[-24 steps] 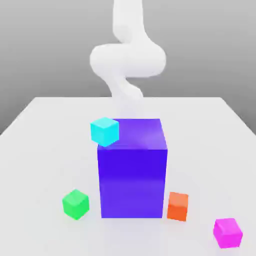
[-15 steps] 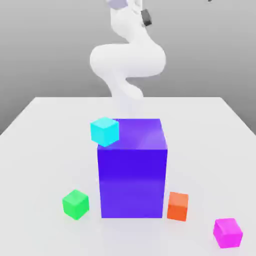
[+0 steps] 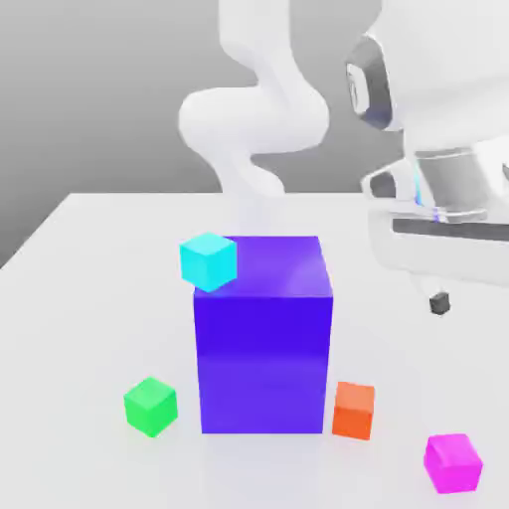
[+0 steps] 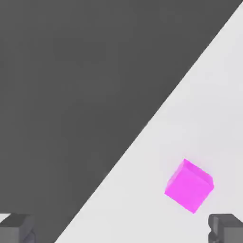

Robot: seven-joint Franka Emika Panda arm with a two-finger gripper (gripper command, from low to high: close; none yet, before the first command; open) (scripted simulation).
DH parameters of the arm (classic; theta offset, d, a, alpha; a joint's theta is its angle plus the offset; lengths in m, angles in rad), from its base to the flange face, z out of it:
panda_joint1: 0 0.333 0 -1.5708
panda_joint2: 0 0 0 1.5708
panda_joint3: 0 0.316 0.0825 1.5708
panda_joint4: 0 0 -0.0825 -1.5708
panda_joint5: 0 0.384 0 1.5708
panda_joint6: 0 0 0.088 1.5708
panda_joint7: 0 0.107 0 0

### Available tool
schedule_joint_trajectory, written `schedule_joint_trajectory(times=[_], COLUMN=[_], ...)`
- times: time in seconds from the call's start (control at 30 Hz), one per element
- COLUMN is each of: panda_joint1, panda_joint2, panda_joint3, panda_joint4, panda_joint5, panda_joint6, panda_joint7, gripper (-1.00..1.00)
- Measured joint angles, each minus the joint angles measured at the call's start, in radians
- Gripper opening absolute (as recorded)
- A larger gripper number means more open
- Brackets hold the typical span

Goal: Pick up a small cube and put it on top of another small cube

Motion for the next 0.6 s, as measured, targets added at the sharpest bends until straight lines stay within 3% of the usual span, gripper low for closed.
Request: schedule_joint_trajectory(times=[0.33,0.47,0.5,0.6], panda_joint1=[0.23,0.273,0.277,0.277], panda_joint2=[0.257,0.396,0.428,0.428], panda_joint3=[-0.143,-0.183,-0.187,-0.187], panda_joint4=[-0.027,-0.003,0.003,0.003], panda_joint5=[-0.289,-0.327,-0.329,-0.329], panda_joint6=[0.13,0.236,0.26,0.261], panda_joint7=[0.721,0.792,0.796,0.796], gripper=[0.0,0.0,-1.0,-1.0])
